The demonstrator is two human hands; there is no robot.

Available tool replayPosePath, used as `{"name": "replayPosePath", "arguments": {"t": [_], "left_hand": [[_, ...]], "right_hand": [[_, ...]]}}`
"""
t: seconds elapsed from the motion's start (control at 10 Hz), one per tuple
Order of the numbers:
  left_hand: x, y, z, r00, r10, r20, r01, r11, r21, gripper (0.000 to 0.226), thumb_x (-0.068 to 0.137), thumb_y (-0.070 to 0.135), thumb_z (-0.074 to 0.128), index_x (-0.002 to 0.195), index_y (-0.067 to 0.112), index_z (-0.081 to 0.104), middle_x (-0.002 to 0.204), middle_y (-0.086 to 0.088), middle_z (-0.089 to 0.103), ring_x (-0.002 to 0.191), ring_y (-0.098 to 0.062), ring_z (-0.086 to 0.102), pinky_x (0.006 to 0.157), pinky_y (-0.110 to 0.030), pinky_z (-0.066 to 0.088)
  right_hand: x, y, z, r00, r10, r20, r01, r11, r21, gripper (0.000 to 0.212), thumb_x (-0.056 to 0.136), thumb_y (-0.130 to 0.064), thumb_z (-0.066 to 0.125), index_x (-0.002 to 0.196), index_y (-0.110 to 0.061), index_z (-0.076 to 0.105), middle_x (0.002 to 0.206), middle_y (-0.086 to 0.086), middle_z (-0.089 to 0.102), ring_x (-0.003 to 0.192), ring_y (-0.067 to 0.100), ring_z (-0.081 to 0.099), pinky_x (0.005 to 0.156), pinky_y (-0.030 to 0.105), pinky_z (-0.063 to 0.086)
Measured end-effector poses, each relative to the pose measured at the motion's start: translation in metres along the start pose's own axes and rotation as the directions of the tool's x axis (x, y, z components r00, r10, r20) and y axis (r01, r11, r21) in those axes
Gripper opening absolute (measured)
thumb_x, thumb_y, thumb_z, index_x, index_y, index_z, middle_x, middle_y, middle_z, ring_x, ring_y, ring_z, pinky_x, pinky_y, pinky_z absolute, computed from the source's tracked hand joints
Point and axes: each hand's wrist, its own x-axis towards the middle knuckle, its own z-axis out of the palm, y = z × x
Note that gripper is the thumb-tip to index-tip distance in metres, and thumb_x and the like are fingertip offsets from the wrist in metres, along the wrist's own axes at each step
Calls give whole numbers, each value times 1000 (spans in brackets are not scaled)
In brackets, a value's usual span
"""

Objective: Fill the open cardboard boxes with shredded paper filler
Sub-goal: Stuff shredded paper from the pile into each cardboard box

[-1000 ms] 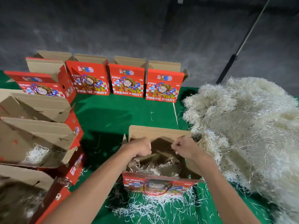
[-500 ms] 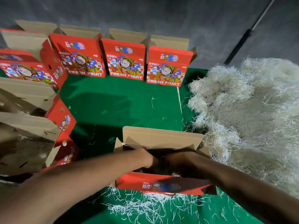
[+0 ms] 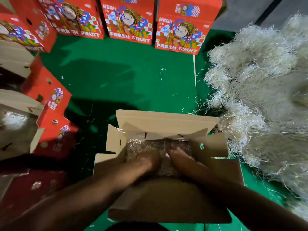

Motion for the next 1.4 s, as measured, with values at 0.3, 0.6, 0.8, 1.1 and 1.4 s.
{"name": "replayPosePath", "arguments": {"t": [0.3,0.6,0.8,1.1,1.4], "left_hand": [[-18,-15,6,956,-274,-107,283,956,82,78,92,41,58,155,12,21,157,-18,19,145,-36,19,116,-59,20],[-40,4,-14,868,137,-477,-199,976,-83,69,92,-9,47,154,11,23,164,-12,16,148,-31,25,118,-43,25],[-30,-15,-13,983,162,-89,-168,984,-64,78,93,0,53,158,21,15,166,-1,6,152,-20,8,124,-43,7],[-20,-18,6,929,-346,-134,27,423,-906,56,104,19,48,156,18,28,161,-13,26,145,-34,30,122,-44,21],[-19,-58,6,966,222,-135,-4,531,847,70,104,18,40,157,7,-4,166,-13,-3,152,-26,-6,124,-33,6]], "right_hand": [[-11,-5,12,997,-1,-75,-14,981,-191,80,87,-49,62,151,-14,30,153,14,34,130,35,45,106,49,41],[-13,4,23,990,37,-134,-30,998,58,97,73,-71,41,156,-25,17,163,6,20,150,26,15,116,65,2],[-10,-4,36,996,75,-46,-68,989,133,118,75,-80,51,157,-20,-10,167,4,-8,154,26,-4,110,71,-11],[12,-6,22,997,74,1,-74,995,62,113,72,-74,55,158,-23,1,164,12,12,150,34,14,119,63,9],[-6,15,3,995,72,72,-39,921,-388,108,88,-48,64,158,-14,-11,166,11,10,151,34,14,122,54,3]]}}
